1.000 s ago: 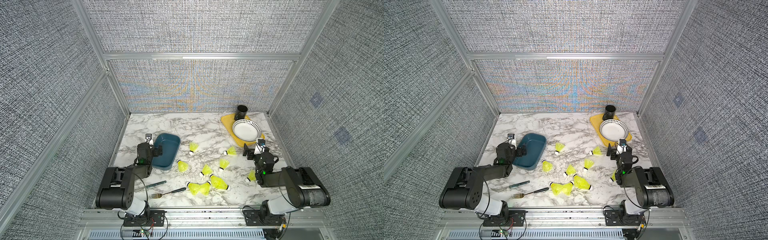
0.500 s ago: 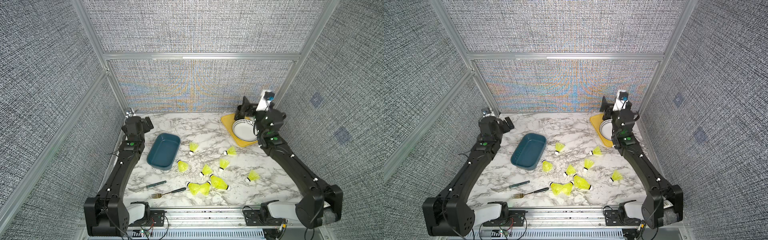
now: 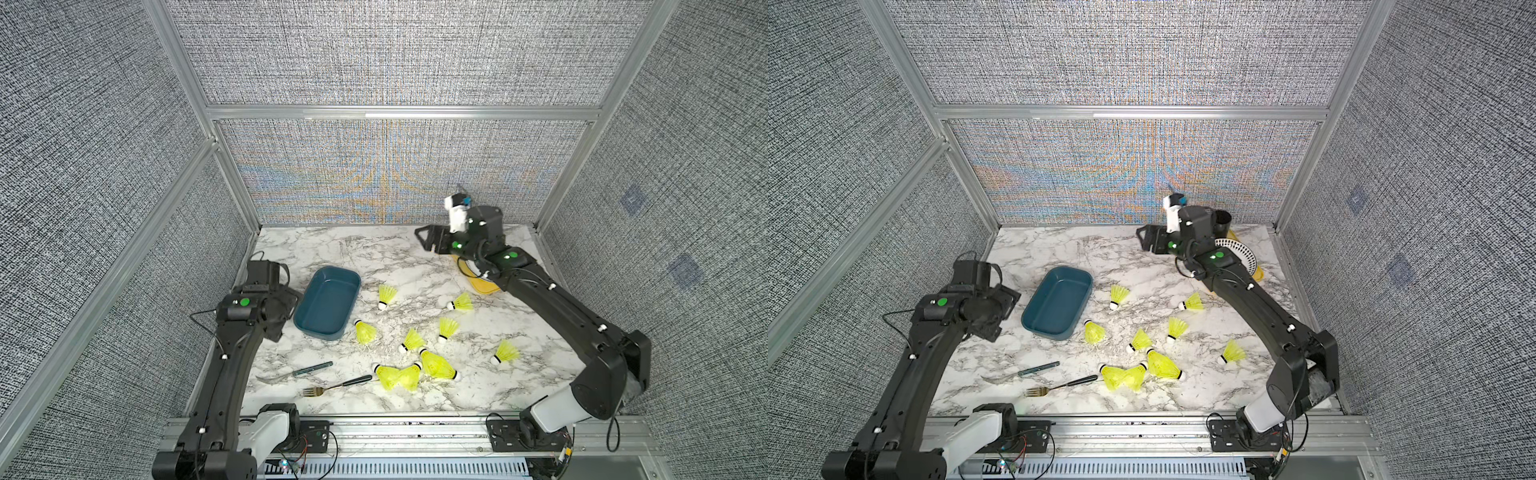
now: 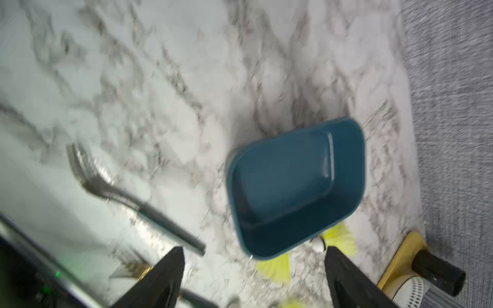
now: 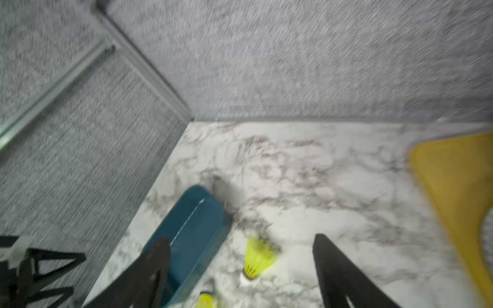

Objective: Put the shuttlecocks into the storage box
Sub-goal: Pick up the storage box at the center of the board.

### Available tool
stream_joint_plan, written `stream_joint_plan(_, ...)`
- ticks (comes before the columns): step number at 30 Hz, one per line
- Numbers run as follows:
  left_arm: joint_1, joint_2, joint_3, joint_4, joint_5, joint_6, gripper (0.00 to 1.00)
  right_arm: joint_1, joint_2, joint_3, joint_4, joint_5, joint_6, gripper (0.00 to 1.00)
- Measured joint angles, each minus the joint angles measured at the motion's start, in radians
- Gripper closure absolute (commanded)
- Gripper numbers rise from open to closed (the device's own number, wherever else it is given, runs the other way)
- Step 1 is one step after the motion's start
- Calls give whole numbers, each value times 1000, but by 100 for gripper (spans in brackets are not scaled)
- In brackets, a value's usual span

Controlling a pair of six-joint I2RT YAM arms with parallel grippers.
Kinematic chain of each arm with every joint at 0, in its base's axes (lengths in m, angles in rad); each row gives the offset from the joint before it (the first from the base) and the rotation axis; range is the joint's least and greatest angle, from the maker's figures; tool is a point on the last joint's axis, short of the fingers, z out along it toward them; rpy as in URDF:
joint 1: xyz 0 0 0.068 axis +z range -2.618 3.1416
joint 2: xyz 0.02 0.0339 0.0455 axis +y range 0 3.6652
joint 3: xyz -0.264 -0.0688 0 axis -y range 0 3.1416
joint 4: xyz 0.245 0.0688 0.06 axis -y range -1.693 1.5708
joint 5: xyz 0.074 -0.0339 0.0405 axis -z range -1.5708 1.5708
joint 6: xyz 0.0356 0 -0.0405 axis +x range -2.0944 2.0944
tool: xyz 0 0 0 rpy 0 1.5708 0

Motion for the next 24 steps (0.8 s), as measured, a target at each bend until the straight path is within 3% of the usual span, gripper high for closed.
stream_joint_plan(4, -34, -31, -117, -26, 94, -68, 23, 105, 48, -12, -34, -36, 0, 18)
stream_joint_plan(8, -60, 33, -148, 21, 148, -106, 27, 163, 105, 6, -49, -75, 2, 20)
stream_joint_plan(17, -79, 170, -207, 179, 174, -135, 38, 214, 151, 39, -75, -105, 5, 21)
stream_joint_plan(24, -82, 244, -220, 255, 169, -127, 40, 214, 147, 40, -87, -98, 4, 21)
